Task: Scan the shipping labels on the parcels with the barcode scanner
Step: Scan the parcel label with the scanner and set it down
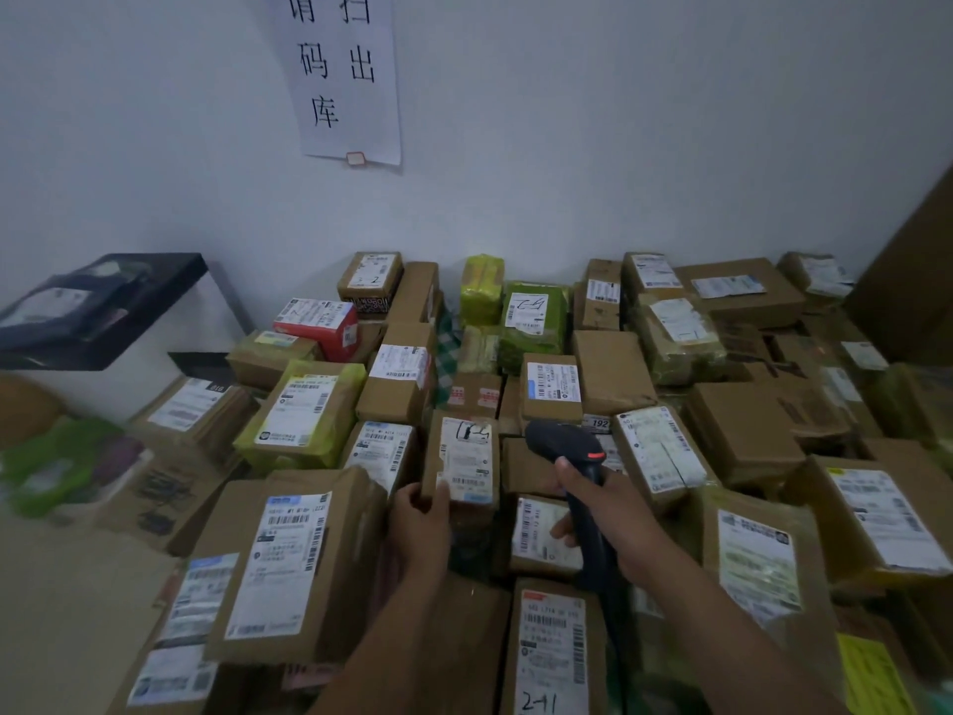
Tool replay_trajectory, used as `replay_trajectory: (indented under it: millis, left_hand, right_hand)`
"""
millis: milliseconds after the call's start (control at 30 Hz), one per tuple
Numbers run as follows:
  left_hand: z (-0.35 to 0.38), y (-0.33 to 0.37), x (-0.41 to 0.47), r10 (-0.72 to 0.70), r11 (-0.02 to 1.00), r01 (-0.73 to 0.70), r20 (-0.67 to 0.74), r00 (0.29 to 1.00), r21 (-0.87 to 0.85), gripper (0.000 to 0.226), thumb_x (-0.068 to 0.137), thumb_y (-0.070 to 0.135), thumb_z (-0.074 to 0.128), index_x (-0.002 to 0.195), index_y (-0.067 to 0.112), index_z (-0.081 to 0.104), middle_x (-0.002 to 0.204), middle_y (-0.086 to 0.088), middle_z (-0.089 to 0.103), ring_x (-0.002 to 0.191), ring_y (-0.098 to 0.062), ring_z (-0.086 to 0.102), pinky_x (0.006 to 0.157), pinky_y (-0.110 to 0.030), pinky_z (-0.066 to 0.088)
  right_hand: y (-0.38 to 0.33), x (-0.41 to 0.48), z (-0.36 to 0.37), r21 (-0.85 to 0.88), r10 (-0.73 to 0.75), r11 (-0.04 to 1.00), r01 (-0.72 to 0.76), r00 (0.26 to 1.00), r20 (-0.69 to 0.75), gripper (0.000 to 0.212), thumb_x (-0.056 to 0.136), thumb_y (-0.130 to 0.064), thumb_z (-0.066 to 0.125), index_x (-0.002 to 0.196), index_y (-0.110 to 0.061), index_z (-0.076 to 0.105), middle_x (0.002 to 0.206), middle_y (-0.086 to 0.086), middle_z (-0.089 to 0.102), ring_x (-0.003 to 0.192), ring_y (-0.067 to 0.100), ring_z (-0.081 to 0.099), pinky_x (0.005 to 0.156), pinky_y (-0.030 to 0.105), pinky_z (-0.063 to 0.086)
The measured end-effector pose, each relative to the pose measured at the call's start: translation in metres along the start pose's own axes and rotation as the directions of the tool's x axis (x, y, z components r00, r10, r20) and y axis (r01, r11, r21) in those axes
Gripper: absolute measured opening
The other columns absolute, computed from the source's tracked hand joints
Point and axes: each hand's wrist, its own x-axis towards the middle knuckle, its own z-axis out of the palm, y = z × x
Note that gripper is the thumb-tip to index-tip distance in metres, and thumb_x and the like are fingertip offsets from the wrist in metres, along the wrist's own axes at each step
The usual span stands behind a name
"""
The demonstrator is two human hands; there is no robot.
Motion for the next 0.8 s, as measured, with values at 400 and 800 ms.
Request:
replay_trajectory:
  millis: [400, 800]
  left_hand:
    - [-0.034, -0.038, -0.032, 0.245, 0.898, -0.329, 0.289, 0.925, 0.291, 0.037, 0.092, 0.01, 0.067, 0.113, 0.04, 0.067, 0.116, 0.018, 0.066, 0.107, 0.001, 0.06, 0.093, -0.017, 0.048]
    - [-0.051, -0.112, -0.115, 0.196, 0.648, -0.339, 0.281, 0.94, 0.682, 0.091, 0.082, 0.046, 0.071, 0.151, 0.002, 0.031, 0.154, -0.021, 0.032, 0.139, -0.036, 0.036, 0.112, -0.035, 0.03]
  right_hand:
    - [0.03, -0.019, 0.004, -0.074, 0.036, 0.997, -0.029, 0.994, 0.1, 0.034, 0.091, -0.036, 0.063, 0.109, -0.007, 0.064, 0.071, -0.001, 0.074, 0.047, 0.019, 0.061, 0.045, 0.023, 0.051]
    - [0.101, -0.048, 0.011, -0.246, 0.078, 0.969, -0.026, 0.976, 0.205, 0.011, 0.092, -0.031, 0.065, 0.099, -0.022, 0.061, 0.093, 0.006, 0.073, 0.046, 0.021, 0.061, 0.049, 0.03, 0.052]
